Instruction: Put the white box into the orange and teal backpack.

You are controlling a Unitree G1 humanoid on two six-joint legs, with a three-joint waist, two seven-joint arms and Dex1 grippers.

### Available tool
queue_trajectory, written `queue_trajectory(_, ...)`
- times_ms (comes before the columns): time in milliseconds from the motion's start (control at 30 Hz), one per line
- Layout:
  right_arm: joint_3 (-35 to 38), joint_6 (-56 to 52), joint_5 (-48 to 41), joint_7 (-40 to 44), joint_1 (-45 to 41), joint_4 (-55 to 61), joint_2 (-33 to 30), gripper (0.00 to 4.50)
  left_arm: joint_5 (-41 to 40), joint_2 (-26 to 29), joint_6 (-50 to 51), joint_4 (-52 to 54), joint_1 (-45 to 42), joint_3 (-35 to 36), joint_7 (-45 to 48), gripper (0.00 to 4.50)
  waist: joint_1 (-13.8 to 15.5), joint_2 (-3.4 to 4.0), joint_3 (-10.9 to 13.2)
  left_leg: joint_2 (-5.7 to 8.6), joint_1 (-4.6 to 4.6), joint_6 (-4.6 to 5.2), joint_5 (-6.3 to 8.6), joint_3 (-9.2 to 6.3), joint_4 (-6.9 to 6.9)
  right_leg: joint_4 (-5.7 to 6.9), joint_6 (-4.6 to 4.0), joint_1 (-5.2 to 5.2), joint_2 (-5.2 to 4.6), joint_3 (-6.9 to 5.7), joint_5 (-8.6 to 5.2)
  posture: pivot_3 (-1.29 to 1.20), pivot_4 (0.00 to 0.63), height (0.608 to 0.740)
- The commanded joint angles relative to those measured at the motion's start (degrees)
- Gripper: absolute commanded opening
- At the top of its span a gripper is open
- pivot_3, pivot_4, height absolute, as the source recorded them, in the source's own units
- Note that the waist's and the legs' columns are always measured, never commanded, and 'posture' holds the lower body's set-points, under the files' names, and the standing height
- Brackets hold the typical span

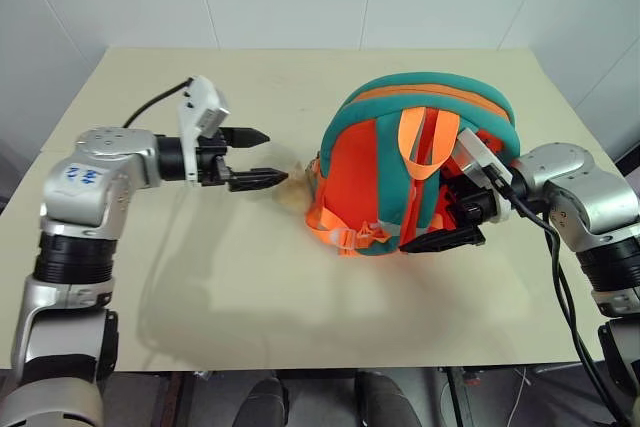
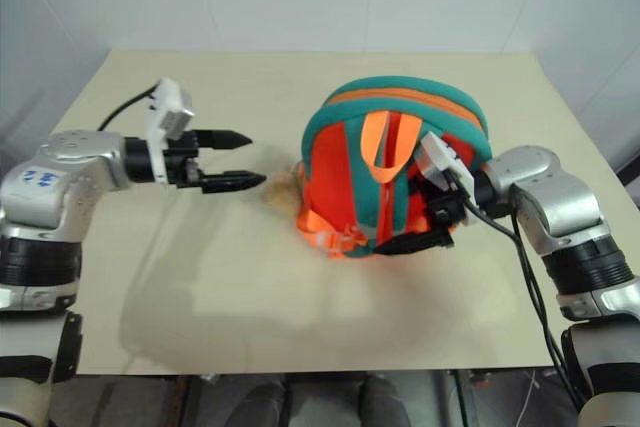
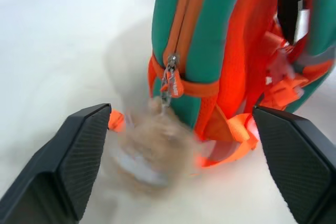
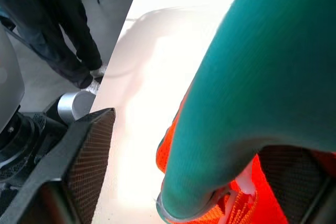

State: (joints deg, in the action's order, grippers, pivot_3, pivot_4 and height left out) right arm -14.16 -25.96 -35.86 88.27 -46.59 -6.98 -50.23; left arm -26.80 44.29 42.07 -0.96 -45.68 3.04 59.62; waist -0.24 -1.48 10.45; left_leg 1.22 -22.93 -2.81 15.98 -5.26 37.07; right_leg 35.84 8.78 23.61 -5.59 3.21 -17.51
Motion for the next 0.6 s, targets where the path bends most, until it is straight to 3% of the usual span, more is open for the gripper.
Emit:
queue_trajectory(33,4.9,-2.4,-1.3,0.3,1.0,3.3,-1.2,4.48,-2.6,3.6,0.2,4.1,2.6,5.7,0.6,4.5,0.0,0.0,0.0,0.0,0.0,0.0,0.0,0.01,0.01,0.0,0.0,-0.01,-0.01,0.01,0.0,0.0,0.15,0.74)
queue_trajectory(333,12.6,-5.1,-0.5,-0.8,6.8,5.8,-5.4,4.48,-6.4,8.2,-0.8,4.1,10.3,18.2,-0.1,4.5,0.1,0.0,0.0,0.01,0.0,0.03,0.02,0.0,0.02,0.0,0.0,-0.04,-0.01,-0.01,0.0,0.0,0.15,0.74)
queue_trajectory(600,13.8,0.5,5.8,3.8,5.6,-5.0,-11.5,4.48,-6.8,9.8,-2.5,0.4,16.3,23.1,0.5,4.5,0.0,0.02,0.0,-0.01,0.08,0.25,0.14,0.12,0.01,-0.01,0.0,-0.07,-0.01,0.02,0.0,0.0,0.15,0.74)
